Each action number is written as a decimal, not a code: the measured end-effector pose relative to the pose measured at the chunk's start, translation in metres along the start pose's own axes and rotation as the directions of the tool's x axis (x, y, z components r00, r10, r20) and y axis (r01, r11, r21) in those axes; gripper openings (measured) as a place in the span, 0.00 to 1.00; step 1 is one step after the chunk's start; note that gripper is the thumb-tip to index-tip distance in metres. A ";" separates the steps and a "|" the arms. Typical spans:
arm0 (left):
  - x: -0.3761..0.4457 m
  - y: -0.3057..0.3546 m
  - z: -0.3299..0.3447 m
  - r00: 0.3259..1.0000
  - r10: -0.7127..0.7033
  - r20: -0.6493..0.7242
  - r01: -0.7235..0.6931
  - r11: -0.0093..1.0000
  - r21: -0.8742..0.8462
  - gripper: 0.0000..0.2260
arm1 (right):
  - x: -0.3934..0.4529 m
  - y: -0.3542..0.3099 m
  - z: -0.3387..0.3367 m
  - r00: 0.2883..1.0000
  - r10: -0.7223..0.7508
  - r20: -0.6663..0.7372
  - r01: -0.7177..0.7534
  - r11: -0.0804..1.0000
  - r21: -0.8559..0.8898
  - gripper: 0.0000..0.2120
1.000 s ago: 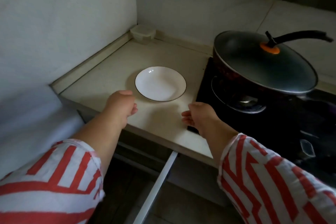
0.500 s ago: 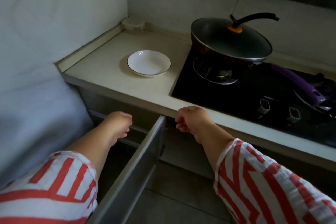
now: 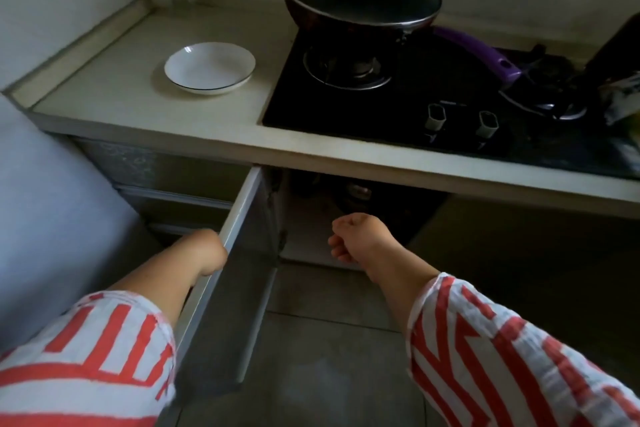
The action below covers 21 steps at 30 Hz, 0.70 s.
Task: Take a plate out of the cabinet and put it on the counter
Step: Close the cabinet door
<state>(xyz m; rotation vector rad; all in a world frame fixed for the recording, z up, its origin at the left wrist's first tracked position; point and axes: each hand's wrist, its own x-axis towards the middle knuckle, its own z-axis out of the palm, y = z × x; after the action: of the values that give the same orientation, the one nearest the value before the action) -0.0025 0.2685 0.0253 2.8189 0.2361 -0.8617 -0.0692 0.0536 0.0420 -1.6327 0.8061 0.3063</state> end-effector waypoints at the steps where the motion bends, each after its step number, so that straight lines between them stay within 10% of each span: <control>1: -0.001 0.004 0.000 1.000 0.002 0.029 -0.002 1.000 0.016 0.15 | -0.001 0.006 -0.002 1.000 0.020 -0.003 -0.020 1.000 0.002 0.08; 9: -0.018 0.050 0.006 0.912 0.071 0.404 0.102 0.914 -0.393 0.19 | -0.007 0.023 -0.032 0.991 0.119 -0.056 -0.121 0.992 -0.021 0.05; 21: -0.014 0.155 0.055 0.839 0.296 0.457 0.336 0.379 -0.862 0.19 | 0.001 0.056 -0.077 0.931 0.156 -0.331 -0.193 0.978 -0.081 0.10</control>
<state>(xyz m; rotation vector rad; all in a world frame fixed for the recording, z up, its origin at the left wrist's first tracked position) -0.0115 0.1051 0.0084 1.3942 0.4826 -1.0403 -0.1234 -0.0213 0.0171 -1.7456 1.2071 0.2131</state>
